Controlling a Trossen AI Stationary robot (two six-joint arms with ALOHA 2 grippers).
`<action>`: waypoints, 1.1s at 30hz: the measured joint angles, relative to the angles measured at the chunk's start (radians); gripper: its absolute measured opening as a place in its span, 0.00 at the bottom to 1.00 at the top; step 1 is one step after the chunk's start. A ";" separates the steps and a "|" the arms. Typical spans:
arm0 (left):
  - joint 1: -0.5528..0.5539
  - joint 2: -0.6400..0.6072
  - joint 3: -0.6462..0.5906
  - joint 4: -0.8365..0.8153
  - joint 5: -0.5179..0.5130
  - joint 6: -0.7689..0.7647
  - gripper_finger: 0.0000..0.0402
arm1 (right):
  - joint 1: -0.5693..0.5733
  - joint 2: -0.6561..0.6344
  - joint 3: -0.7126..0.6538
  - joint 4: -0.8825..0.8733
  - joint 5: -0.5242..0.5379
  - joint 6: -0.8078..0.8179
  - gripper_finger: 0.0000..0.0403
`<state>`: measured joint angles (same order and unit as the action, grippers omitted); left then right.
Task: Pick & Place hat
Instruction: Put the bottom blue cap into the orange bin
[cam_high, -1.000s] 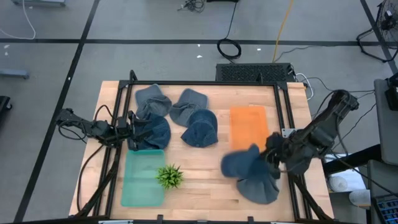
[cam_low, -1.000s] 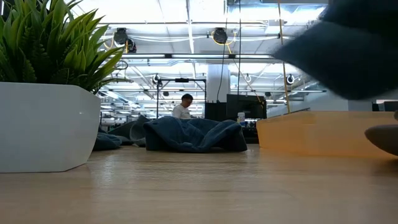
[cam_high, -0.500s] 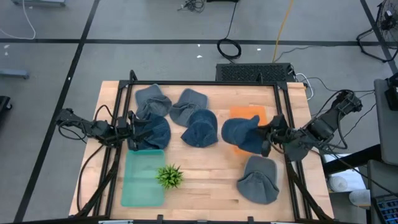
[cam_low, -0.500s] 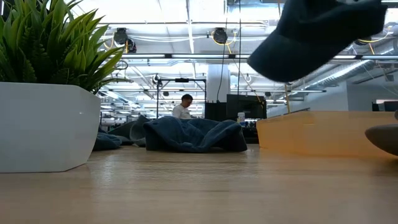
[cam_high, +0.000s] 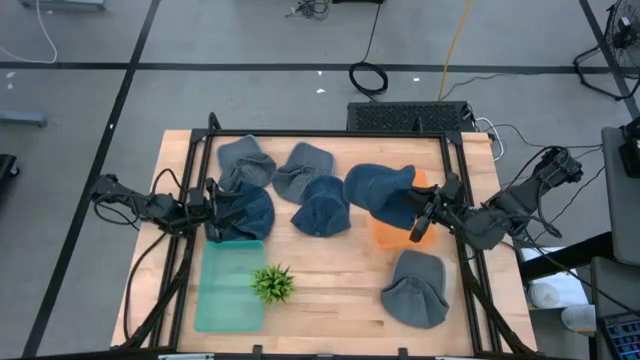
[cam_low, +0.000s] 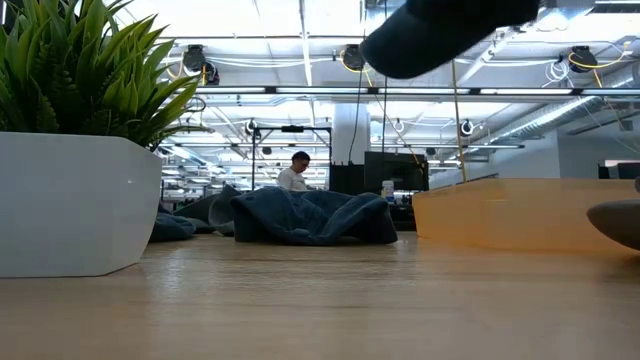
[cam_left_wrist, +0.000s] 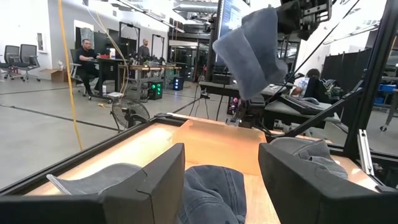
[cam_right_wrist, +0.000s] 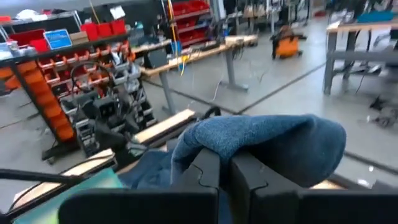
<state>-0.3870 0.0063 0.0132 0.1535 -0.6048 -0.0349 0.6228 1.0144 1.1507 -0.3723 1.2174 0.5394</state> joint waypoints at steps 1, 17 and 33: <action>0.000 0.000 0.000 0.000 0.000 0.000 0.53 | 0.000 0.008 0.000 0.039 0.014 -0.038 0.00; 0.000 0.000 0.000 0.000 0.000 0.000 0.53 | 0.007 0.152 0.000 0.567 0.354 -0.480 0.00; 0.000 0.000 0.000 0.000 0.000 0.000 0.53 | 0.007 0.183 -0.001 0.931 0.354 -0.884 0.00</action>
<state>-0.3867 0.0063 0.0132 0.1532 -0.6048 -0.0349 0.6296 1.1976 1.1500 0.5586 1.5719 -0.3451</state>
